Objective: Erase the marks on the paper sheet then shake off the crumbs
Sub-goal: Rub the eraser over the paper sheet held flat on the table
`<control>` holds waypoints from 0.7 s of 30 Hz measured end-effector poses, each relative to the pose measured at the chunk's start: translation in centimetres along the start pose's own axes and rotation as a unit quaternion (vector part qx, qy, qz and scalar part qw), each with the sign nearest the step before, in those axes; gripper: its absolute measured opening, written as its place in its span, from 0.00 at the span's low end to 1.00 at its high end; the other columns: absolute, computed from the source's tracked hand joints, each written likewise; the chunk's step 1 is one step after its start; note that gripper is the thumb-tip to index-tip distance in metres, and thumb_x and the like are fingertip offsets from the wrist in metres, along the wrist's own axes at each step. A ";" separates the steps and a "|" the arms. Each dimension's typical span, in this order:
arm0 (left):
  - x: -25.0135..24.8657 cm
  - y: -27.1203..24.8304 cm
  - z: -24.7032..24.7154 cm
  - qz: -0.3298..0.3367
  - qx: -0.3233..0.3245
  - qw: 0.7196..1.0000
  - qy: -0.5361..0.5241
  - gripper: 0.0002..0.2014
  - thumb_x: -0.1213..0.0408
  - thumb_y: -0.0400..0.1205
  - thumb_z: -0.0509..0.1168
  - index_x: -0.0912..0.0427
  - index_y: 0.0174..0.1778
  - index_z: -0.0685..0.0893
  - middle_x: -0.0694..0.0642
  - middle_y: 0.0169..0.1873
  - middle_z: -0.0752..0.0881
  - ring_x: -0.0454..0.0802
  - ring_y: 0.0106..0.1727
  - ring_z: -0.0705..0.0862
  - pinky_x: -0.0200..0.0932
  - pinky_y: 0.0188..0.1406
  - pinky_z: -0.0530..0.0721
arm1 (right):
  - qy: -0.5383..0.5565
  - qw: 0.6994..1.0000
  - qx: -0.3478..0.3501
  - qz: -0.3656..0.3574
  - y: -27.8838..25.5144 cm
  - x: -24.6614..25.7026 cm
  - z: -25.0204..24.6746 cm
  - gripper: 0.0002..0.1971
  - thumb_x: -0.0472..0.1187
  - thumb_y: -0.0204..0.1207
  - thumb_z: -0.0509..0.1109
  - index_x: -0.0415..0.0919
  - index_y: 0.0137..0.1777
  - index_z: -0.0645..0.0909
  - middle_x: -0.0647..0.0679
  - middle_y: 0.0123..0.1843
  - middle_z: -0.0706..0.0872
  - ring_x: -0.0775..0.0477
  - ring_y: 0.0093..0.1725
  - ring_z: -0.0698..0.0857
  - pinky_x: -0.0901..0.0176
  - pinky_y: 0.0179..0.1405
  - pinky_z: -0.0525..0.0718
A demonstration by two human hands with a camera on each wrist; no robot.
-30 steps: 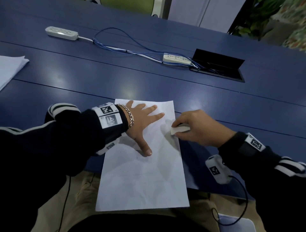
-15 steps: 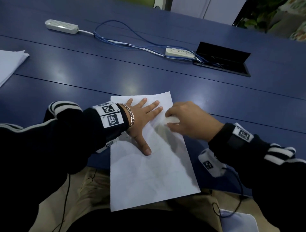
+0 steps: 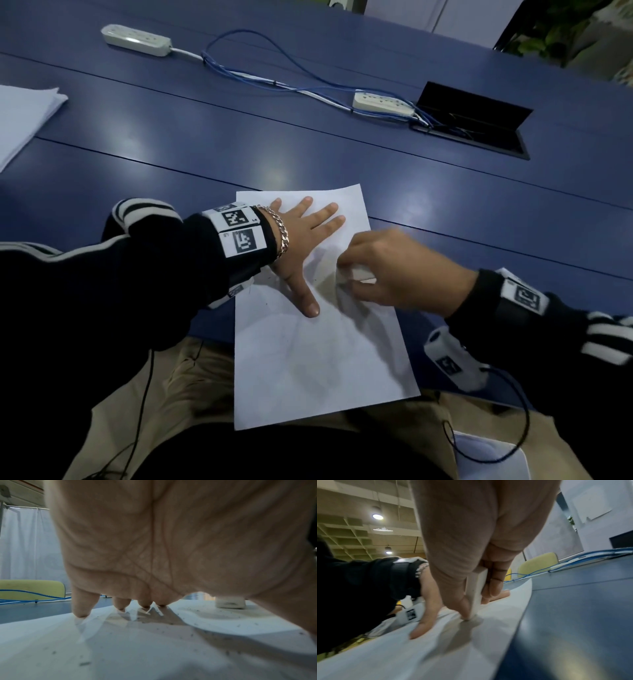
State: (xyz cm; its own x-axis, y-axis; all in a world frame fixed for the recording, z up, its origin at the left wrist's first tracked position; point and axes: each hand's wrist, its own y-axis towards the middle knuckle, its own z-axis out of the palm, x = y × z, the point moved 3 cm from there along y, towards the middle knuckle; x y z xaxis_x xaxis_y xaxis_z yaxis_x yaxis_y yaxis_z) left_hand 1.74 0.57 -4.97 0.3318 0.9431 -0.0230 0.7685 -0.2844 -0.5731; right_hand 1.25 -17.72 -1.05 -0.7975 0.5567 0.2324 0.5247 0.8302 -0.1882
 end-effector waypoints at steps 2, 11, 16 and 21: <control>-0.1 0.1 0.0 0.004 0.002 1.000 0.000 0.86 0.13 0.47 0.72 0.43 0.88 0.23 0.42 0.88 0.23 0.61 0.91 0.29 0.78 0.86 0.43 | -0.011 1.000 0.005 0.005 0.6 -0.8 -0.7 0.16 0.58 0.75 0.67 0.51 0.52 0.88 0.53 0.45 0.86 0.46 0.45 0.85 0.52 0.48 0.83; -0.1 -0.3 -0.2 -0.001 0.001 1.000 -0.008 0.82 0.14 0.49 0.73 0.34 0.85 0.22 0.44 0.88 0.22 0.64 0.90 0.28 0.83 0.84 0.42 | -0.028 0.994 -0.070 0.073 1.3 -3.6 -0.9 0.16 0.54 0.78 0.72 0.48 0.61 0.88 0.51 0.51 0.89 0.44 0.52 0.86 0.47 0.55 0.84; -1.3 -0.8 -1.1 -0.023 0.020 1.000 -0.005 0.79 0.17 0.50 0.76 0.24 0.82 0.23 0.48 0.88 0.22 0.72 0.89 0.29 0.89 0.80 0.50 | -0.022 0.992 -0.080 0.098 -0.6 -3.5 -1.1 0.15 0.54 0.78 0.72 0.47 0.58 0.89 0.49 0.48 0.87 0.43 0.48 0.85 0.44 0.52 0.84; -2.5 -1.8 -2.1 -0.034 0.024 0.999 0.026 0.74 0.24 0.60 0.79 0.27 0.85 0.25 0.57 0.89 0.24 0.76 0.88 0.30 0.81 0.83 0.46 | -0.019 1.000 0.000 0.016 -2.0 -0.1 -0.4 0.13 0.53 0.77 0.72 0.51 0.57 0.89 0.52 0.51 0.87 0.46 0.49 0.86 0.50 0.50 0.84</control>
State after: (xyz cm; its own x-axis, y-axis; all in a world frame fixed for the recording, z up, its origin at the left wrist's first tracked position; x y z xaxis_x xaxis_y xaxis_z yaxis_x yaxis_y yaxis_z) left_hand 0.67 -1.62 -2.15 0.3095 0.9491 0.0587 0.7637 -0.2112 -0.6101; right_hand 0.37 -19.43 -0.34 -0.7909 0.5817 0.1901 0.5504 0.8119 -0.1947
